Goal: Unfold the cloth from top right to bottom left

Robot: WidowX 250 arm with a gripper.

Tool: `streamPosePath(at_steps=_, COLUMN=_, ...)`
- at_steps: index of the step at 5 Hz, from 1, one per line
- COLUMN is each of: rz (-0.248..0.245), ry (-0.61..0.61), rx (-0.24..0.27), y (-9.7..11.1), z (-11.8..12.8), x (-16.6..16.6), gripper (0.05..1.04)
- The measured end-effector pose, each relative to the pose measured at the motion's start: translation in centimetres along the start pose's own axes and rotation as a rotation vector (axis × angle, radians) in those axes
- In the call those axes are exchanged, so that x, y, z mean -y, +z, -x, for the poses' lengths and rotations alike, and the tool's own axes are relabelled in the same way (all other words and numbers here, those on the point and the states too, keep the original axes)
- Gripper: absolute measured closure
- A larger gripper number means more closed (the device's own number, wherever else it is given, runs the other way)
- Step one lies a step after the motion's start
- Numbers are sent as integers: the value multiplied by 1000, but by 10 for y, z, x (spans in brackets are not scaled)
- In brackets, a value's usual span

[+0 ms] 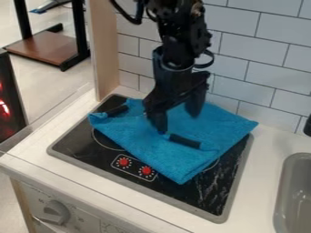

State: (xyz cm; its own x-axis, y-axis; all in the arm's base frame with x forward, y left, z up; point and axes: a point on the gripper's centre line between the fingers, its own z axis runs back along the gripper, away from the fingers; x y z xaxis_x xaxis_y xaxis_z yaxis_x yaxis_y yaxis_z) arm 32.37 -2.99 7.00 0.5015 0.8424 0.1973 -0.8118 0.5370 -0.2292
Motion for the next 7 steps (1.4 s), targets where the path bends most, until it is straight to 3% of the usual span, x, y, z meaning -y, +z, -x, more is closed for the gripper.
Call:
streamPosePath(at_steps=1, rz=-41, ry=2, rx=-7, y=-16, z=-2, x=1, gripper=85)
streamPosePath(at_steps=4, rz=-89, ry=57, rx=-60, y=-53, z=-14, x=15, gripper=122)
streamPosePath(at_steps=6, rz=-100, ry=44, rx=-67, y=-57, z=-14, x=15, gripper=692)
streamPosePath(at_steps=7, rz=-93, ry=44, rx=-71, y=-57, z=-13, x=16, gripper=865)
